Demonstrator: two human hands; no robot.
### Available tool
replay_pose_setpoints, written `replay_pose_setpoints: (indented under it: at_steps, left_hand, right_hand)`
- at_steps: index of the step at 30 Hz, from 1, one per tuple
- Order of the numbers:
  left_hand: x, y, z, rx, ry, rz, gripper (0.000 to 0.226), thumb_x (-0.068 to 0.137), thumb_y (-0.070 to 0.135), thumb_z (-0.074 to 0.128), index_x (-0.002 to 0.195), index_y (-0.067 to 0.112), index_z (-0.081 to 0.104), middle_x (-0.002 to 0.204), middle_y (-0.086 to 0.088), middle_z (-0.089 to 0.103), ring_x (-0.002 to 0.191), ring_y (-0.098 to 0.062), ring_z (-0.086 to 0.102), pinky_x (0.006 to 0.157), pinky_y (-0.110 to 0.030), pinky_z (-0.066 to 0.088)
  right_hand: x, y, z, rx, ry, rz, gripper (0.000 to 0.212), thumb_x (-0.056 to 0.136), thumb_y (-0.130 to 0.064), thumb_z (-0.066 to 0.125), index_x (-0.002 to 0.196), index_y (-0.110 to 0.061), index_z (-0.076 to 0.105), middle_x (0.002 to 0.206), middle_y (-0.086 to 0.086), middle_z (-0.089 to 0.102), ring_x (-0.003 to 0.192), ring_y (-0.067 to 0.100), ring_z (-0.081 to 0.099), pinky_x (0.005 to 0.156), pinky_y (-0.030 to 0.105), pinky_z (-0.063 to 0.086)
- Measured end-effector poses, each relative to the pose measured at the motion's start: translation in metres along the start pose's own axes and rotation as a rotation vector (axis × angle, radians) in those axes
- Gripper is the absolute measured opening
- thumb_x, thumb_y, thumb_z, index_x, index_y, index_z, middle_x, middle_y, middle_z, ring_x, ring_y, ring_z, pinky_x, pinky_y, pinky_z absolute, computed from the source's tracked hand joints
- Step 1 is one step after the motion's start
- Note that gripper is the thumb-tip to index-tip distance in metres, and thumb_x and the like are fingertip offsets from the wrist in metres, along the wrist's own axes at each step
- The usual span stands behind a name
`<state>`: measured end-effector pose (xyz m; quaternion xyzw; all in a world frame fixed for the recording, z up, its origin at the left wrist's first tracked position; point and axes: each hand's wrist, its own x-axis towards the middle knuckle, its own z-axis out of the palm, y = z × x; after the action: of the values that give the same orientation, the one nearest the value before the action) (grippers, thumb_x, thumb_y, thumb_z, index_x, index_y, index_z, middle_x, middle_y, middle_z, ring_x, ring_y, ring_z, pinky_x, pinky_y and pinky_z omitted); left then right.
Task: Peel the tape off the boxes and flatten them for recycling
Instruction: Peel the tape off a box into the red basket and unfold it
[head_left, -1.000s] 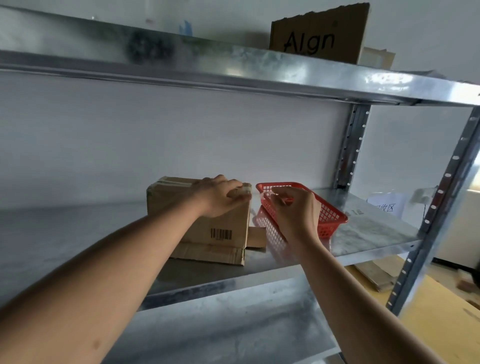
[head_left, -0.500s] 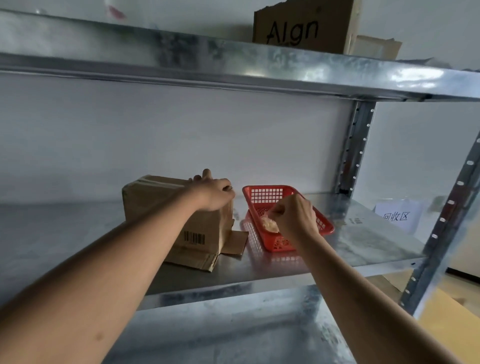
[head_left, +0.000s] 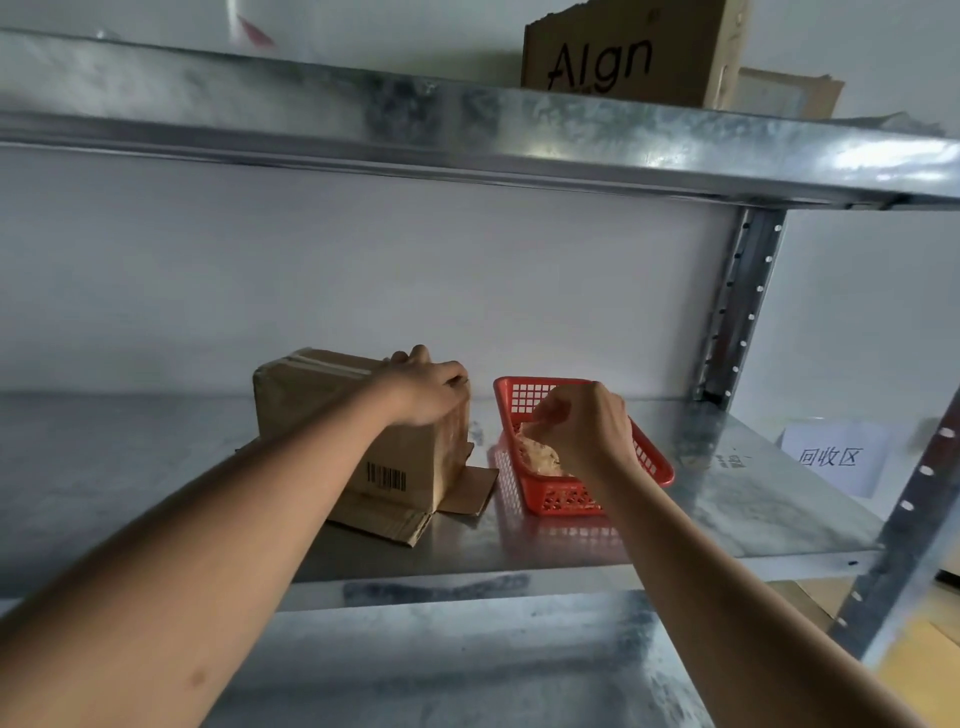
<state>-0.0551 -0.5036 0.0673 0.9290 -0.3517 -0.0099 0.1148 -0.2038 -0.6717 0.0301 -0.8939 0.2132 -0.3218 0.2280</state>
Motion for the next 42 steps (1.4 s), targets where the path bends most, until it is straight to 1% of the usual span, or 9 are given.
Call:
replay_pose_setpoints:
  at_steps: [7, 14, 19, 27, 29, 33, 35, 39, 42]
  left_hand:
    - [0.000, -0.002, 0.000, -0.006, -0.006, 0.011, 0.043, 0.103, 0.057, 0.030, 0.142, 0.049, 0.046, 0.143, -0.005, 0.038, 0.139, -0.033, 0.031, 0.114, -0.051, 0.034]
    - [0.003, -0.005, -0.001, -0.018, -0.029, 0.022, 0.043, 0.102, 0.057, 0.031, 0.141, 0.049, 0.047, 0.143, -0.003, 0.036, 0.140, -0.034, 0.030, 0.114, -0.051, 0.034]
    - [0.006, -0.007, 0.001, 0.007, -0.019, 0.039, 0.048, 0.103, 0.061, 0.027, 0.147, 0.050, 0.041, 0.148, -0.004, 0.035, 0.141, -0.035, 0.030, 0.115, -0.052, 0.033]
    - [-0.001, -0.022, -0.011, -0.005, -0.022, 0.089, 0.049, 0.108, 0.058, 0.021, 0.154, 0.051, 0.035, 0.156, 0.002, 0.041, 0.137, -0.028, 0.045, 0.111, -0.047, 0.039]
    - [-0.004, -0.029, -0.014, 0.000, -0.011, 0.123, 0.046, 0.111, 0.046, 0.025, 0.156, 0.044, 0.038, 0.164, 0.003, 0.037, 0.139, -0.028, 0.046, 0.113, -0.046, 0.039]
    - [-0.014, -0.044, -0.018, -0.105, 0.008, 0.134, 0.044, 0.113, 0.036, 0.033, 0.155, 0.034, 0.044, 0.165, 0.006, 0.035, 0.152, -0.025, 0.032, 0.121, -0.040, 0.025]
    - [-0.018, -0.050, -0.021, -0.130, 0.016, 0.138, 0.041, 0.113, 0.032, 0.036, 0.152, 0.033, 0.048, 0.162, 0.004, 0.042, 0.148, -0.024, 0.039, 0.119, -0.040, 0.028]
    - [-0.028, -0.068, -0.028, -0.120, 0.002, 0.128, 0.032, 0.112, 0.030, 0.034, 0.134, 0.039, 0.057, 0.140, 0.002, 0.058, 0.115, -0.021, 0.056, 0.096, -0.038, 0.045]
    - [-0.039, -0.087, -0.038, -0.109, -0.009, 0.129, 0.030, 0.111, 0.032, 0.038, 0.127, 0.047, 0.058, 0.139, 0.008, 0.059, 0.115, -0.020, 0.057, 0.101, -0.043, 0.047]
  right_hand:
    - [0.005, -0.005, -0.007, -0.101, 0.006, 0.000, 0.009, 0.081, -0.025, 0.087, 0.079, -0.025, 0.079, 0.088, -0.003, 0.077, 0.080, 0.018, 0.071, 0.075, 0.041, 0.062]
    - [0.000, 0.006, -0.008, -0.349, -0.114, 0.108, 0.021, 0.091, -0.006, 0.073, 0.094, -0.026, 0.078, 0.101, 0.001, 0.073, 0.082, 0.022, 0.066, 0.074, 0.037, 0.059]
    - [-0.003, 0.001, 0.000, -0.220, -0.034, -0.011, 0.018, 0.094, -0.007, 0.066, 0.093, -0.020, 0.079, 0.093, 0.001, 0.076, 0.067, 0.011, 0.061, 0.054, 0.022, 0.046]
    - [-0.009, -0.037, 0.029, 0.124, -0.178, -0.242, 0.039, 0.098, -0.037, 0.067, 0.134, -0.024, 0.068, 0.125, -0.003, 0.073, 0.100, 0.008, 0.073, 0.081, 0.016, 0.055]
    - [-0.011, -0.048, 0.036, 0.200, -0.193, -0.268, 0.037, 0.097, -0.045, 0.066, 0.132, -0.032, 0.069, 0.120, -0.009, 0.075, 0.101, 0.004, 0.072, 0.074, 0.006, 0.051]
    - [-0.017, -0.065, 0.040, 0.262, -0.148, -0.278, 0.032, 0.083, -0.063, 0.073, 0.113, -0.052, 0.072, 0.089, -0.034, 0.070, 0.089, -0.012, 0.067, 0.074, 0.013, 0.054]
    - [-0.018, -0.071, 0.041, 0.291, -0.170, -0.279, 0.021, 0.084, -0.055, 0.078, 0.101, -0.062, 0.069, 0.073, -0.047, 0.061, 0.077, -0.023, 0.062, 0.064, 0.006, 0.048]
    - [-0.006, -0.078, 0.051, 0.255, -0.242, -0.261, 0.030, 0.094, -0.031, 0.074, 0.125, -0.027, 0.074, 0.064, -0.027, 0.062, 0.049, -0.010, 0.058, 0.046, 0.007, 0.039]
    - [0.001, -0.085, 0.054, 0.162, -0.210, -0.256, 0.033, 0.097, -0.028, 0.071, 0.130, -0.021, 0.071, 0.094, -0.007, 0.073, 0.052, -0.003, 0.058, 0.050, 0.007, 0.039]
